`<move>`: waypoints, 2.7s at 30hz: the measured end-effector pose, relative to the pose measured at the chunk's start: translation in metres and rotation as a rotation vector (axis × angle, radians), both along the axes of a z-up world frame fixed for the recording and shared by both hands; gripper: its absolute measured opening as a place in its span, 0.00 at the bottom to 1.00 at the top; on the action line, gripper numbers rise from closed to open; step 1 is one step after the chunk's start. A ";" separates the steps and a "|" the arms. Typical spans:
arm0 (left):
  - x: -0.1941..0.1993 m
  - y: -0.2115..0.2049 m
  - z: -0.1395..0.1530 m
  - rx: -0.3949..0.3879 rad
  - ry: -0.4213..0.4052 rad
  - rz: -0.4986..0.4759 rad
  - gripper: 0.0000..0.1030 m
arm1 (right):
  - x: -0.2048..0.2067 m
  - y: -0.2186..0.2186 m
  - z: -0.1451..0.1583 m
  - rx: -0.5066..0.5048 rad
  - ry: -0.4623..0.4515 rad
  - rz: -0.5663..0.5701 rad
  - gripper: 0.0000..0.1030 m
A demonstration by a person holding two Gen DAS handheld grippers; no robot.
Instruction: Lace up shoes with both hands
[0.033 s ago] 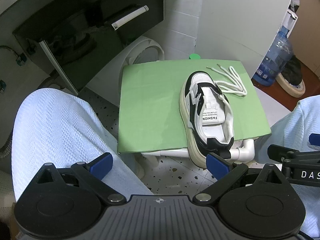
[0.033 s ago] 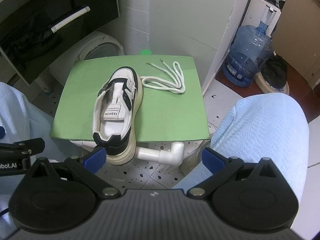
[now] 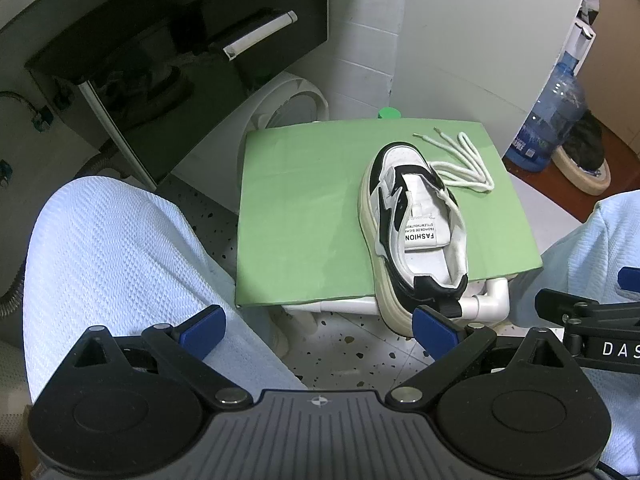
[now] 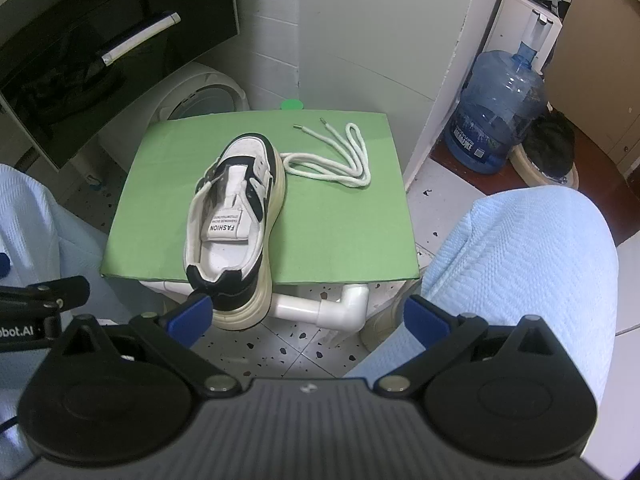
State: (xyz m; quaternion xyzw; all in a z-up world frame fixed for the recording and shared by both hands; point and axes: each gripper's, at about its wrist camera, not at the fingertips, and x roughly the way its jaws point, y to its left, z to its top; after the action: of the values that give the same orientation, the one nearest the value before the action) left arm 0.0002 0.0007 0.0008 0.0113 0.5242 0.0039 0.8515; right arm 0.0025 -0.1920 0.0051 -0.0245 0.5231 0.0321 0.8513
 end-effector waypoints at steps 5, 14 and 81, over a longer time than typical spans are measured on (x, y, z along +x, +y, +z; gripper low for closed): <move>0.001 0.002 0.000 -0.003 -0.006 0.002 0.98 | -0.007 -0.004 0.001 0.000 -0.008 0.003 1.00; 0.000 0.002 0.002 0.009 -0.008 0.005 0.98 | -0.004 -0.001 0.004 -0.015 -0.006 0.008 1.00; 0.027 0.024 0.064 -0.079 -0.294 -0.062 0.93 | 0.019 -0.004 0.060 0.007 -0.177 0.098 1.00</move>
State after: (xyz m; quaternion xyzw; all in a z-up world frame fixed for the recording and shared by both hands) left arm 0.0271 0.0246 0.0645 -0.0069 0.3930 -0.0414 0.9186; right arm 0.0214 -0.1961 0.0654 -0.0499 0.4438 0.0732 0.8917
